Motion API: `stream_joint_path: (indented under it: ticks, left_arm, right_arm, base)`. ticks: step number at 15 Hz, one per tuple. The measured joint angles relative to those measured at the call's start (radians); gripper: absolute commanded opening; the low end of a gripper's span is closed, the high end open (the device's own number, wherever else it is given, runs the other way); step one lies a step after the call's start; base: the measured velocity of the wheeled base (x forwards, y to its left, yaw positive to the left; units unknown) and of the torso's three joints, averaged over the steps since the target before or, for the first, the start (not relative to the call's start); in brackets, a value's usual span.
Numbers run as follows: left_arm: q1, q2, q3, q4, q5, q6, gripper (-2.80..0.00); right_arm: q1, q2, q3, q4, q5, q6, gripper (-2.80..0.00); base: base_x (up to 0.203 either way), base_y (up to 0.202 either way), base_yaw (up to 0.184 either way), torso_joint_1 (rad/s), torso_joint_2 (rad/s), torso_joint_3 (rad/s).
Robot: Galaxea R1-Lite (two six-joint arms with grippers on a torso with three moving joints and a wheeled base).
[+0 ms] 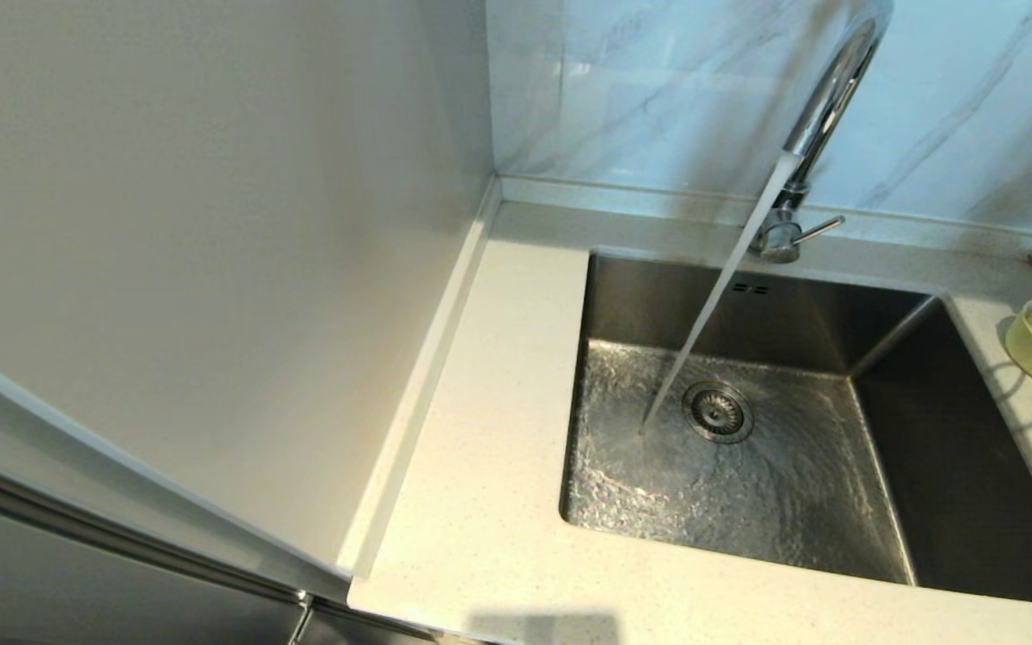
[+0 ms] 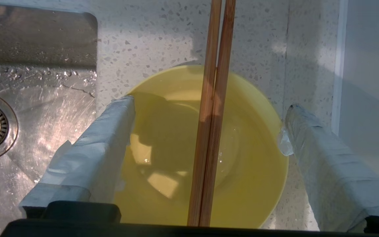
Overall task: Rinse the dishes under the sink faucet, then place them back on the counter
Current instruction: Pick up the chopsticks
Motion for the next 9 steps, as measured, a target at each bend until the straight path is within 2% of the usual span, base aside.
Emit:
stream_joint_path:
  ticks: [9]
  left_arm:
    - [0.000, 0.000, 0.000, 0.000, 0.000, 0.000, -2.80]
  right_arm:
    - [0.009, 0.018, 0.000, -0.002, -0.003, 0.001, 0.00]
  base:
    - [0.000, 0.000, 0.000, 0.000, 0.00, 0.000]
